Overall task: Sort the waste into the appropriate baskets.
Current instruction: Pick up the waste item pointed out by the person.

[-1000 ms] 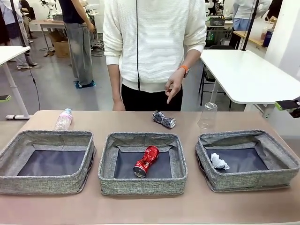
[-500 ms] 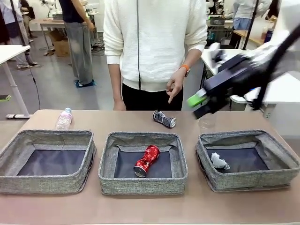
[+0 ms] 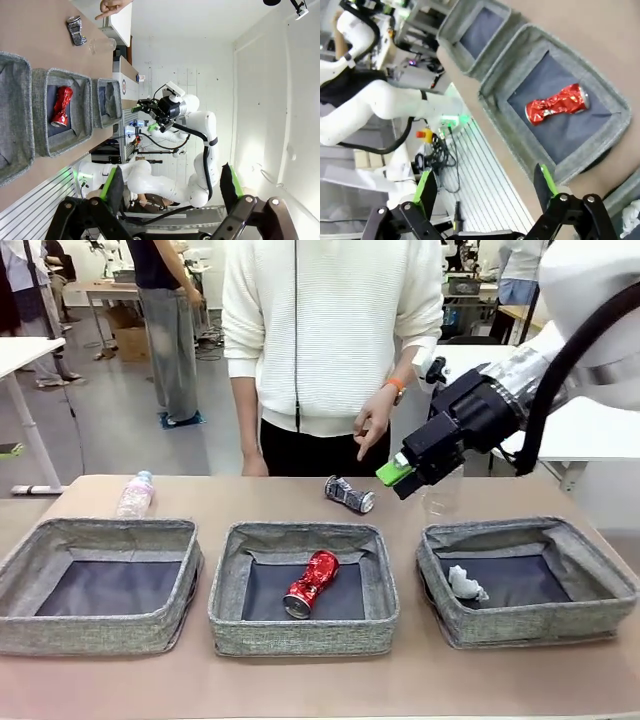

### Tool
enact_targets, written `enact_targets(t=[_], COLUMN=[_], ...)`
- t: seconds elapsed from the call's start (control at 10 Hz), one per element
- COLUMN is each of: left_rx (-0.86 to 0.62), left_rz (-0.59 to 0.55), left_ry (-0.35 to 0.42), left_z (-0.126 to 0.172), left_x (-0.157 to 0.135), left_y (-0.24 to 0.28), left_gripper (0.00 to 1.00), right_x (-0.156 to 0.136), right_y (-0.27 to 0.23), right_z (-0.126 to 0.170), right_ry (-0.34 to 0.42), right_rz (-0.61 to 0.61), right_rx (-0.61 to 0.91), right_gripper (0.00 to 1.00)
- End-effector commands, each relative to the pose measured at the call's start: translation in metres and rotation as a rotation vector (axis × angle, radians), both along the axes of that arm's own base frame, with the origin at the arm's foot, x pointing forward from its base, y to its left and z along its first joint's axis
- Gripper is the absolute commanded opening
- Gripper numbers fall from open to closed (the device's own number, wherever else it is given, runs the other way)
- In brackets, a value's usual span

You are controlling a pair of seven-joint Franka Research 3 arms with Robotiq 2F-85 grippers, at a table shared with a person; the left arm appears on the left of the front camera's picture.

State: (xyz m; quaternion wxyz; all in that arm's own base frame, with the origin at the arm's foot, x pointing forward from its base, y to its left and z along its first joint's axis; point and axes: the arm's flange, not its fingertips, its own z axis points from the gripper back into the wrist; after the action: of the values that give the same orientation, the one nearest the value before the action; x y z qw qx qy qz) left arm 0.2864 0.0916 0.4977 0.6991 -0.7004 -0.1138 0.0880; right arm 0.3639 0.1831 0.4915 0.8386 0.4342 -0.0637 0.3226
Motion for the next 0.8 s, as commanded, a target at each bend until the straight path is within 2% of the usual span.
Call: enact_targets(t=[0.0, 0.1, 0.2, 0.4, 0.5, 0.7], left_rx=[0.008, 0.008, 0.008, 0.008, 0.008, 0.008], left_rz=[0.002, 0.002, 0.002, 0.002, 0.002, 0.002], left_ry=[0.009, 0.009, 0.009, 0.009, 0.009, 0.009], left_z=[0.003, 0.003, 0.003, 0.003, 0.003, 0.003], left_x=[-0.003, -0.003, -0.003, -0.003, -0.003, -0.003], left_y=[0.001, 0.001, 0.001, 0.001, 0.001, 0.001], left_gripper=[1.0, 1.0, 1.0, 1.0, 1.0, 1.0], right_x=[0.016, 0.039, 0.063, 0.111, 0.129, 0.155], right_y=[0.008, 0.007, 0.013, 0.029, 0.038, 0.061], right_z=[-0.011, -0.013, -0.015, -0.028, -0.04, -0.059], right_ry=[-0.11, -0.216, -0.296, -0.402, -0.409, -0.402], right_rz=[-0.131, -0.212, -0.195, -0.282, -0.309, -0.273], right_rx=[-0.052, -0.063, -0.046, -0.143, -0.177, -0.178], right_gripper=[1.0, 1.0, 1.0, 1.0, 1.0, 1.0])
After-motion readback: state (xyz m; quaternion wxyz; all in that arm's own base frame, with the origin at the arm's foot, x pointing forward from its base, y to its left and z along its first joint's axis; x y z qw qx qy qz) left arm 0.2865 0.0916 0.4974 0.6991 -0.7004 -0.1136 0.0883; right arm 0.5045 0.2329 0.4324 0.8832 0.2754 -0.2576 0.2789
